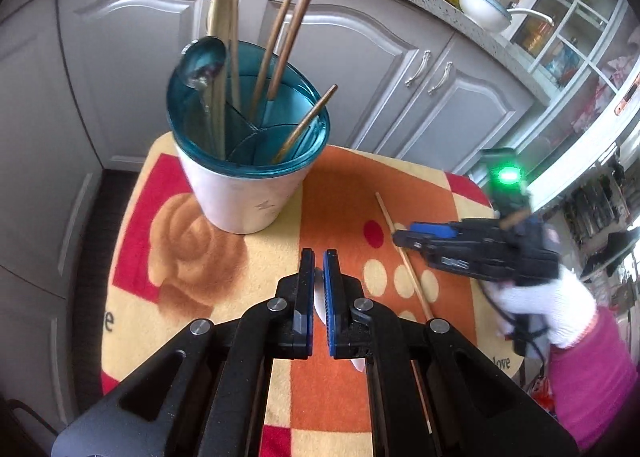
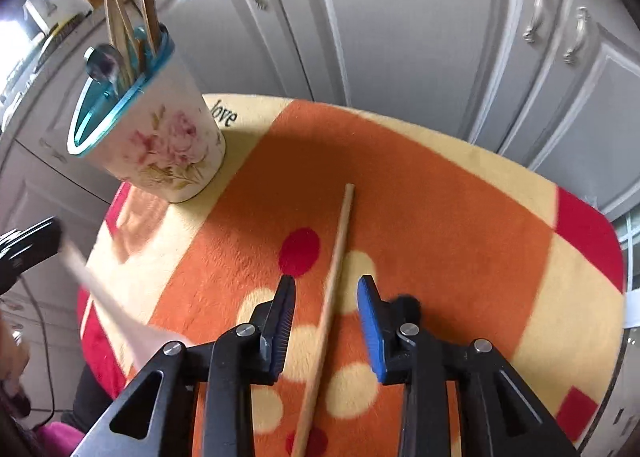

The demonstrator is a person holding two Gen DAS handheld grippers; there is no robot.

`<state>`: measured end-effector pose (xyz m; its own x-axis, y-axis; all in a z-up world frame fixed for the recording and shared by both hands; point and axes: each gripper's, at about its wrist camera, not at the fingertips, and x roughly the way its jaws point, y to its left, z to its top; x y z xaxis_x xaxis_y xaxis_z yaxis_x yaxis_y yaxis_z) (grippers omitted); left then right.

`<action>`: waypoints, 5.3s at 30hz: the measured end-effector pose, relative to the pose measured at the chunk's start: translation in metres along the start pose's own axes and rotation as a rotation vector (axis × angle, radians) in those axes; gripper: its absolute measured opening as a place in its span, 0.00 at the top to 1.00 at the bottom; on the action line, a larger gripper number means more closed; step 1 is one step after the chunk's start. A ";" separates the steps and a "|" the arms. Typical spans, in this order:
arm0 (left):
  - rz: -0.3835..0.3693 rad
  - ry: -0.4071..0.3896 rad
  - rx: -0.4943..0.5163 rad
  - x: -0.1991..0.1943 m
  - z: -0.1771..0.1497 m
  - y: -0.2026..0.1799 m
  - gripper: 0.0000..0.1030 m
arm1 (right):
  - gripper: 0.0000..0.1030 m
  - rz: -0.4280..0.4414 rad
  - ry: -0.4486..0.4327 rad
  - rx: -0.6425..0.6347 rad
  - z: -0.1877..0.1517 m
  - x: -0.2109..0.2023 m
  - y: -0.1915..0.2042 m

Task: Organize utensils

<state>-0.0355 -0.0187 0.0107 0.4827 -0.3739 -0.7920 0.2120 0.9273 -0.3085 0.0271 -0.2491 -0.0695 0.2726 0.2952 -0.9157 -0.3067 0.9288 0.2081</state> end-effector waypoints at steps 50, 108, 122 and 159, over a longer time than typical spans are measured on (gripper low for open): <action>0.210 0.100 -0.468 0.063 -0.023 0.124 0.67 | 0.66 -0.019 -0.020 0.095 -0.004 0.000 -0.018; 0.230 -0.326 0.007 -0.079 0.134 0.044 0.95 | 0.95 0.132 -0.565 -0.286 0.102 -0.265 0.124; 0.281 -0.255 0.021 -0.022 0.130 0.050 0.95 | 0.95 0.207 -0.443 -0.253 0.125 -0.189 0.126; 0.244 -0.285 -0.020 -0.050 0.100 0.038 0.59 | 0.70 0.178 -0.287 -0.115 0.091 -0.115 0.105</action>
<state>0.0333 0.0334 0.0916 0.7346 -0.1291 -0.6661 0.0460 0.9890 -0.1409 0.0461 -0.1652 0.0889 0.4460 0.5160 -0.7314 -0.4682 0.8309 0.3007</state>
